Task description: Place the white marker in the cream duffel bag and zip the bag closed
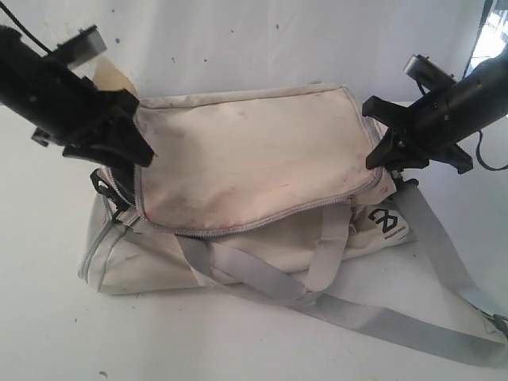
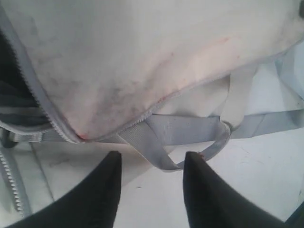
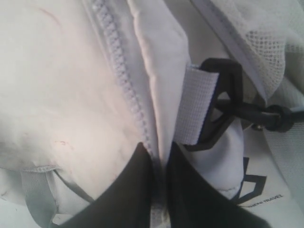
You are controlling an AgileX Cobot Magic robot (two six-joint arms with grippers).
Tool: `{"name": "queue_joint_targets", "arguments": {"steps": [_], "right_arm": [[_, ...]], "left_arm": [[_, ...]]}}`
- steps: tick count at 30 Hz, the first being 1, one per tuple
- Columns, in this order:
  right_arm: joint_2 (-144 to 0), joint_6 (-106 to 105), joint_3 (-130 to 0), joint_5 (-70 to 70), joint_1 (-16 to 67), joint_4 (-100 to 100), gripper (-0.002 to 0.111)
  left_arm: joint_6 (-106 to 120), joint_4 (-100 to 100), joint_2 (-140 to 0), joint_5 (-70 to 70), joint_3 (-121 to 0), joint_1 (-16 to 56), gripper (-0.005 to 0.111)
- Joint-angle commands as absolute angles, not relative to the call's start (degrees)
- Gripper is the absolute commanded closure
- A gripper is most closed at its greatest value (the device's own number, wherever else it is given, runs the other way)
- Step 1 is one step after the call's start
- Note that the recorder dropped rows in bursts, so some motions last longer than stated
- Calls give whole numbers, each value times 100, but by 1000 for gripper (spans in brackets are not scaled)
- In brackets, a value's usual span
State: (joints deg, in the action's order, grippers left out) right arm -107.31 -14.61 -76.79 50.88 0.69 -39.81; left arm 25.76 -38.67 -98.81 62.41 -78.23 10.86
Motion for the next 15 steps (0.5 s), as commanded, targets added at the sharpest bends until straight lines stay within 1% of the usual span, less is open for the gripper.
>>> {"name": "queue_joint_targets", "arguments": {"steps": [1, 7, 11, 15], "right_arm": [[-10708, -1518, -7655, 4890, 51, -4000, 108], [-10708, -1612, -7655, 4816, 51, -4000, 108], [-10708, -1624, -7655, 4874, 51, -4000, 108], [-10708, -1636, -7655, 4843, 51, -4000, 108]], "left_arm": [[2842, -4087, -9711, 5519, -7170, 1655, 64], [3770, -5192, -9711, 4519, -6451, 2324, 64], [4368, -5742, -9711, 4141, -6249, 2676, 64], [4381, -5809, -9749, 4008, -6174, 2930, 64]]}}
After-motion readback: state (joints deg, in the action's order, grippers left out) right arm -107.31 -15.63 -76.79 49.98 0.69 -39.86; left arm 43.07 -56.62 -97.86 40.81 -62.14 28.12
